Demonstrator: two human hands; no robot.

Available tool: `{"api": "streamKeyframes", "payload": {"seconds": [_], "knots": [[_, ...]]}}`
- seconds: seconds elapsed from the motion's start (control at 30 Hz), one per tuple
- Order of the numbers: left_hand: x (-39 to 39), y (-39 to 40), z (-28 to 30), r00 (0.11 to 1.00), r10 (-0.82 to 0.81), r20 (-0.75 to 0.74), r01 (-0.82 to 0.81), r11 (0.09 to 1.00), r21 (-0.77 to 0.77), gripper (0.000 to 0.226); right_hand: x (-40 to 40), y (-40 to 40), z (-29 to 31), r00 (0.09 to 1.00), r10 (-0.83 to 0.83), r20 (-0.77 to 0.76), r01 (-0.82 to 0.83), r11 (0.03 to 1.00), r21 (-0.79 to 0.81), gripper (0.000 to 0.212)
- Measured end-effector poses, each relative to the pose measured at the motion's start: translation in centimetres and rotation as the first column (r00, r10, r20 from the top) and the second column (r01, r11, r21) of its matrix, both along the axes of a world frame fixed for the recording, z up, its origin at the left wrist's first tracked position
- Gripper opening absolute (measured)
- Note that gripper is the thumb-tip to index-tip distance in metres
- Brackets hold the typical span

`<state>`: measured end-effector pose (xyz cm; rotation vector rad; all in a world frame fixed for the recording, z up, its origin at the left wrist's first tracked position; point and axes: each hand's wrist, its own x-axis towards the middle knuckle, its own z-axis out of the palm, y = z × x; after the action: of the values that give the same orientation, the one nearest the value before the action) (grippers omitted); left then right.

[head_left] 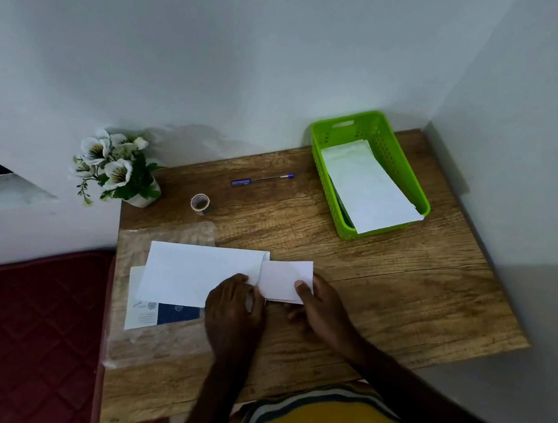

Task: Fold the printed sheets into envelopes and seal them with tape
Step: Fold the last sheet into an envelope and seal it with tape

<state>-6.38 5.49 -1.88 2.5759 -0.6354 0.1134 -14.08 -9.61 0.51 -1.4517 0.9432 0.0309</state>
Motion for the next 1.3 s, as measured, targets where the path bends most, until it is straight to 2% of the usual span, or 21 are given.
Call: {"api": "streamKeyframes", "payload": {"seconds": [0.07,0.2,0.53,0.67,0.8,1.0,1.17,1.23,1.3], "knots": [[0.1,-0.1,0.1,1.0,0.004,-0.015,-0.004,1.0,0.009,0.018,-0.2,-0.4,-0.1,0.999,-0.004,-0.053,0.002,0.999,-0.043,0.017],[0.4,0.0,0.3,1.0,-0.002,-0.02,0.002,1.0,0.004,0.015,-0.9,-2.3,-0.3,0.997,-0.067,-0.04,0.064,0.995,-0.072,0.014],[-0.7,-1.0,0.5,0.998,-0.046,-0.044,0.044,0.998,-0.039,0.014,1.5,-1.5,-0.5,0.997,0.072,0.007,-0.07,0.984,-0.163,0.019],[-1.3,-1.6,0.5,0.999,-0.029,-0.021,0.027,0.997,-0.074,0.011,1.8,-1.1,-0.5,0.994,0.108,0.021,-0.105,0.989,-0.103,0.016],[-1.1,-1.4,0.3,1.0,-0.021,-0.009,0.021,0.997,-0.069,0.012,1.3,-1.7,-0.7,0.992,0.117,0.043,-0.107,0.976,-0.192,0.02],[-1.2,-1.5,0.5,0.998,-0.031,-0.054,0.028,0.998,-0.057,0.015,2.7,-0.6,-0.5,0.98,0.182,0.08,-0.167,0.972,-0.163,0.009],[-1.2,-1.5,0.3,0.997,-0.034,-0.062,0.031,0.998,-0.045,0.019,3.4,-0.4,-0.3,0.944,0.329,0.011,-0.327,0.942,-0.081,0.018],[-1.2,-1.4,-0.1,0.998,-0.041,-0.049,0.04,0.999,-0.031,0.018,3.1,-0.2,-0.2,0.966,0.26,0.001,-0.258,0.959,-0.117,0.021],[-1.1,-1.4,-0.5,0.999,-0.05,-0.01,0.05,0.998,-0.041,0.016,2.5,-0.1,-0.3,0.996,0.086,-0.011,-0.086,0.981,-0.172,0.021]]}}
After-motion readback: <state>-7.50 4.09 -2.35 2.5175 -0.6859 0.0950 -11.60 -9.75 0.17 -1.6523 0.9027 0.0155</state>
